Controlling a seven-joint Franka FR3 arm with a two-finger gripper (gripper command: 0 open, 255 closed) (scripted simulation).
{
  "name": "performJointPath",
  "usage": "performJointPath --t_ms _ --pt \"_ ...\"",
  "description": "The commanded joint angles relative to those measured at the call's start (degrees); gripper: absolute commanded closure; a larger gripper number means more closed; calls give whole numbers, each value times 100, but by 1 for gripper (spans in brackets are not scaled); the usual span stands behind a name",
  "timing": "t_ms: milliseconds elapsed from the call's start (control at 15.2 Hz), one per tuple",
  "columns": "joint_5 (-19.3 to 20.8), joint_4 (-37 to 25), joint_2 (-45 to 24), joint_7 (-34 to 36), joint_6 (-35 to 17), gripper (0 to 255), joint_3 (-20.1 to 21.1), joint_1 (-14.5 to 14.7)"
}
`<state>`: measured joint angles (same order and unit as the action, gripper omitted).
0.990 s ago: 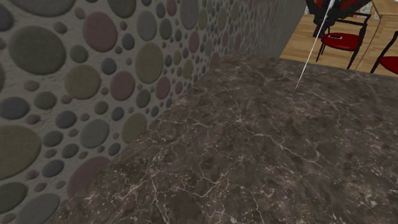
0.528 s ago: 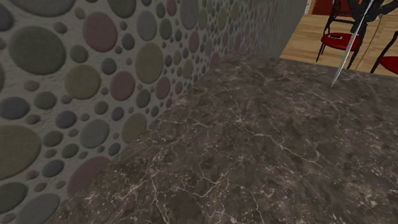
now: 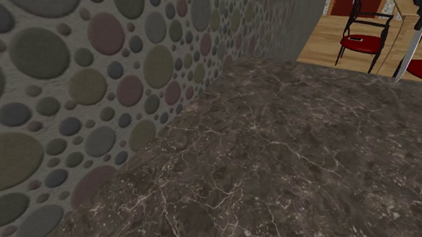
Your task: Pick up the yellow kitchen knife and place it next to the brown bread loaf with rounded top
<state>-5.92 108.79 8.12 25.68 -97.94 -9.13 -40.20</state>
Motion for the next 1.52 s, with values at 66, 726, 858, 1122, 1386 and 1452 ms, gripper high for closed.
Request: performJointPath --t_ms 66,726,858,1122,1386,1452 --pt "18 -270 -212 -413 109 255 -239 -175" --pt "-143 -1526 -1266 -1805 505 255 -962 -850" --pt "-225 -1882 -1555 -2079 621 255 -1085 -1013" --pt "-445 -2732 -2221 -2610 913 255 -1303 -1388" --pt "-754 -3885 -3062 -3106 1342 255 -1475 -1880" --pt "-733 -3771 -3034 -3106 1250 255 -1443 -1884"
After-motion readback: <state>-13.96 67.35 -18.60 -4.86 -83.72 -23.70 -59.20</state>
